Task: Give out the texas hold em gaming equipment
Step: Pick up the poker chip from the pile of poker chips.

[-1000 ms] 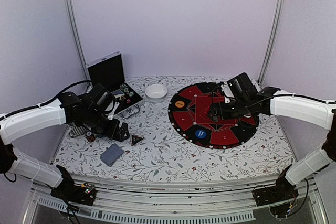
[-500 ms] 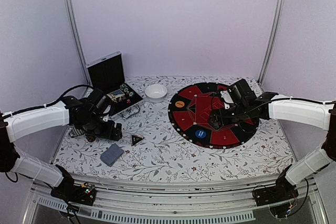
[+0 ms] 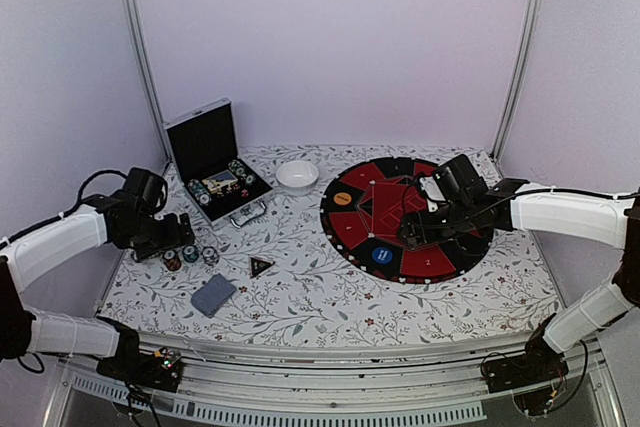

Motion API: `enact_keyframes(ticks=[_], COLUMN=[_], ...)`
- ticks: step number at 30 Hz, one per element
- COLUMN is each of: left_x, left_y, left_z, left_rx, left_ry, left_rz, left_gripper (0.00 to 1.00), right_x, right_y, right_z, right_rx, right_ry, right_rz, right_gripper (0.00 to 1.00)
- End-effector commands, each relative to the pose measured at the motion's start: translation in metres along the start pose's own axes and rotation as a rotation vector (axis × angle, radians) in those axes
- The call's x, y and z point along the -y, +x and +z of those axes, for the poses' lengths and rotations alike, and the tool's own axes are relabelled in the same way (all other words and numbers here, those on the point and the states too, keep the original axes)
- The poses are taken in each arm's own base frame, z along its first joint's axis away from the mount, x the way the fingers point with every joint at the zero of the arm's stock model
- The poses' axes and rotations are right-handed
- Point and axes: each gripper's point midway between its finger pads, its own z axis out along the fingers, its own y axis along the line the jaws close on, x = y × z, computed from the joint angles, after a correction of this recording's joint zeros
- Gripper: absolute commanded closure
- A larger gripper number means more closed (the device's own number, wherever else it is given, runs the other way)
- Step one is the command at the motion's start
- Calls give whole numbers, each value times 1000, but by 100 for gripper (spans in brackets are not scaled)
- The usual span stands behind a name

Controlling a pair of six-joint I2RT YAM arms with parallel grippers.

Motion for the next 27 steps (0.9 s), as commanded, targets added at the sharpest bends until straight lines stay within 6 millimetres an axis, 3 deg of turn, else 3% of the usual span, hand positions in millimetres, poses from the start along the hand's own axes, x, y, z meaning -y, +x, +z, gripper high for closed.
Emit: enact_keyframes(ticks=[1, 7, 12, 19, 27], left_x=[-15, -36, -40, -43, -53], left_y=[-5, 7, 6, 13, 20], left_z=[1, 24, 39, 55, 61], left_rx=[69, 26, 34, 1, -4], left_ry=[-14, -36, -23, -40, -66], left_rz=[-111, -180, -200, -193, -215], left_gripper=[2, 2, 19, 19, 36], right_x=[-4, -5, -4, -3, -3], right_y=[0, 1, 3, 5, 8], right_z=[5, 7, 7, 7, 7], right_rx=[3, -6, -7, -11, -17], right_ry=[-14, -17, -17, -15, -18], right_rz=[-14, -16, -14, -8, -3], right_gripper=[3, 3, 3, 3, 3])
